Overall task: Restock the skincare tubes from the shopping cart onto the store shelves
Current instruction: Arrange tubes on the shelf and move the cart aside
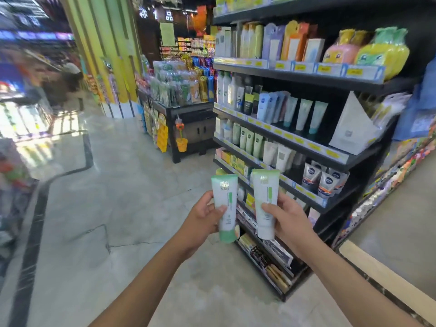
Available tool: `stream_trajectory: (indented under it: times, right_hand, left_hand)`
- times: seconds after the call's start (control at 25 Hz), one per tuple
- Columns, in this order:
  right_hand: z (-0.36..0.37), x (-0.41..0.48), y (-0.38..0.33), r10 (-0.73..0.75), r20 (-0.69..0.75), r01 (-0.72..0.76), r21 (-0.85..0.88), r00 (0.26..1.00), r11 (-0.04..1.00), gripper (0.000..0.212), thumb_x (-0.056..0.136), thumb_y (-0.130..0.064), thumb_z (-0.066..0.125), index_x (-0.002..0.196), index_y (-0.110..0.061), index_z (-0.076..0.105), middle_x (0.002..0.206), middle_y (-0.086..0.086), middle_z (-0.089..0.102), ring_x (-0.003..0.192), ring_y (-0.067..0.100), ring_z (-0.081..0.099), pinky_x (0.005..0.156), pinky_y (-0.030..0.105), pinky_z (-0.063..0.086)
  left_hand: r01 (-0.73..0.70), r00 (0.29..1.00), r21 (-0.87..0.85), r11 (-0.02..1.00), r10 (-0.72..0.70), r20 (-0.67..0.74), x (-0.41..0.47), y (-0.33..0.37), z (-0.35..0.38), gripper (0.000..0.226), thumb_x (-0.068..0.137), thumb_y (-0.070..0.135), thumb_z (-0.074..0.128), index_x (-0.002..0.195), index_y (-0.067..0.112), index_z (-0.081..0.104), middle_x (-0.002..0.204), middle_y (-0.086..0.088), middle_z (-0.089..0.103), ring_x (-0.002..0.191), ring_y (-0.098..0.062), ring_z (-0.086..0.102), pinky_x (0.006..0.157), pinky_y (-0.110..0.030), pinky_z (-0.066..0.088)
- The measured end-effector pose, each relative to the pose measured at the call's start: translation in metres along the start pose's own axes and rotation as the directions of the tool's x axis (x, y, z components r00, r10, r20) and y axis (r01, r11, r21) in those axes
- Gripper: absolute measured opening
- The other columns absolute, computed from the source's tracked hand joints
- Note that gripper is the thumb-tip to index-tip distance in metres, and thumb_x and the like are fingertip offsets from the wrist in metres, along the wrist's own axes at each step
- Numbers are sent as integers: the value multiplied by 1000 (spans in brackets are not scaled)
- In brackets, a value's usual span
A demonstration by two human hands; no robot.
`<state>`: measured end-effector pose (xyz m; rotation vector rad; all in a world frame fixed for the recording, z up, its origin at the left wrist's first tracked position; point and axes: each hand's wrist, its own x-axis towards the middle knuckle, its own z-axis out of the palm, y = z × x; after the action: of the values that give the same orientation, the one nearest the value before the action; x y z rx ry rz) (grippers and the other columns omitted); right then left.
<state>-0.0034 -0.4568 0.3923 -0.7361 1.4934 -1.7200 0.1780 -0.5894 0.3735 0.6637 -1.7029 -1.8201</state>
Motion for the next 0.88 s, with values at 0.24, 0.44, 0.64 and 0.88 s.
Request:
stream_trajectory:
  times: [0.24, 0.44, 0.64, 0.88]
  right_hand:
    - [24, 112, -9, -51, 72, 57, -89, 996, 994, 33, 96, 0, 62, 118, -22, 70, 115, -3, 76, 108, 19, 71, 95, 37, 55]
    - [48, 188, -8, -60, 108, 77, -163, 992, 984, 33, 94, -1, 65, 118, -24, 70, 112, -9, 77, 104, 11, 71, 89, 27, 55]
    - [66, 265, -2, -47, 70, 59, -174, 996, 983, 30, 93, -2, 67, 115, -23, 72, 113, -4, 77, 107, 18, 71, 94, 35, 55]
    - [83, 336, -5, -116, -80, 97, -208, 990, 973, 30, 94, -6, 68, 120, -21, 70, 115, -8, 76, 108, 14, 71, 91, 29, 56]
  left_hand:
    - [2, 997, 13, 1000, -1, -77, 91, 10, -37, 32, 107, 11, 53, 137, 21, 53, 123, -9, 74, 113, -35, 71, 95, -57, 58]
    - [39, 992, 19, 999, -36, -122, 151, 7, -74, 29, 107, 12, 53, 133, 24, 56, 121, -6, 75, 111, -31, 73, 93, -57, 59]
    - [29, 996, 14, 999, -27, -82, 225, 7, -115, 30, 107, 12, 53, 135, 23, 55, 121, -6, 75, 111, -31, 73, 95, -58, 58]
    - [17, 993, 16, 1000, -19, 118, 328, 19, -163, 35, 106, 12, 54, 140, 21, 52, 121, -7, 75, 111, -31, 72, 96, -58, 58]
